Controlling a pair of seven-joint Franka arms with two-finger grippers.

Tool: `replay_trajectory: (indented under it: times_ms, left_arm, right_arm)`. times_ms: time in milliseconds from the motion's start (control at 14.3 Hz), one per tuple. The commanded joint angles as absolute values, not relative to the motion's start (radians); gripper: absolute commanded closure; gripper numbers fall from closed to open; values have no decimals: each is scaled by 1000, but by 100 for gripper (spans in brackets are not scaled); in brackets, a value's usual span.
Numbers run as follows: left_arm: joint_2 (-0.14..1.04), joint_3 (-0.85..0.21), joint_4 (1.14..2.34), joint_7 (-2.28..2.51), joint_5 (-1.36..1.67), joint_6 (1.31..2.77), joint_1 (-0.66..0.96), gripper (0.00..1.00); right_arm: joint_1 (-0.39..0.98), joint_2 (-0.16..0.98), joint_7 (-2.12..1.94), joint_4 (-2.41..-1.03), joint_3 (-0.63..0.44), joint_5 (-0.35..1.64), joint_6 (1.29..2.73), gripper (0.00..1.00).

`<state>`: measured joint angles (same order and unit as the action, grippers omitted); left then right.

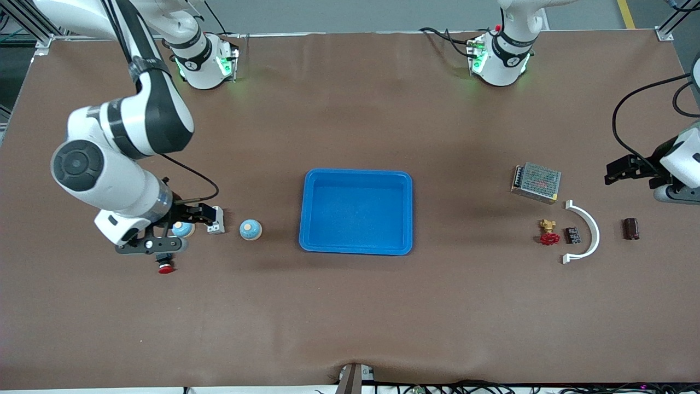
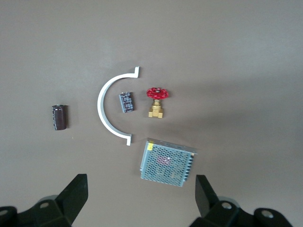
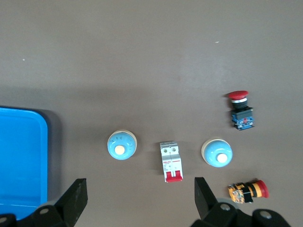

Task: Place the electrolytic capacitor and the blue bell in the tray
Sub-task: 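Lower the right gripper onto the bell while the left gripper nears the capacitor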

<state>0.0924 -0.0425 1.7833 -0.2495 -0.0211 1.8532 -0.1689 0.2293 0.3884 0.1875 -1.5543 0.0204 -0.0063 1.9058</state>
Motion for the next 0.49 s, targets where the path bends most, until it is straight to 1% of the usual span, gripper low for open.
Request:
replay_trajectory:
  times_ms: [0, 279, 418]
  left_arm:
    - [126, -49, 1796, -327, -44, 1919, -230, 0]
    - [179, -48, 1798, -337, -44, 1996, -259, 0]
    - [198, -48, 1824, -376, -44, 2057, -273, 0]
  right_arm:
    - [247, 382, 201, -1626, 17, -3, 1974, 0]
    - [262, 397, 204, -1675, 17, -3, 2020, 0]
    - [270, 397, 204, -1713, 17, -2, 2065, 0]
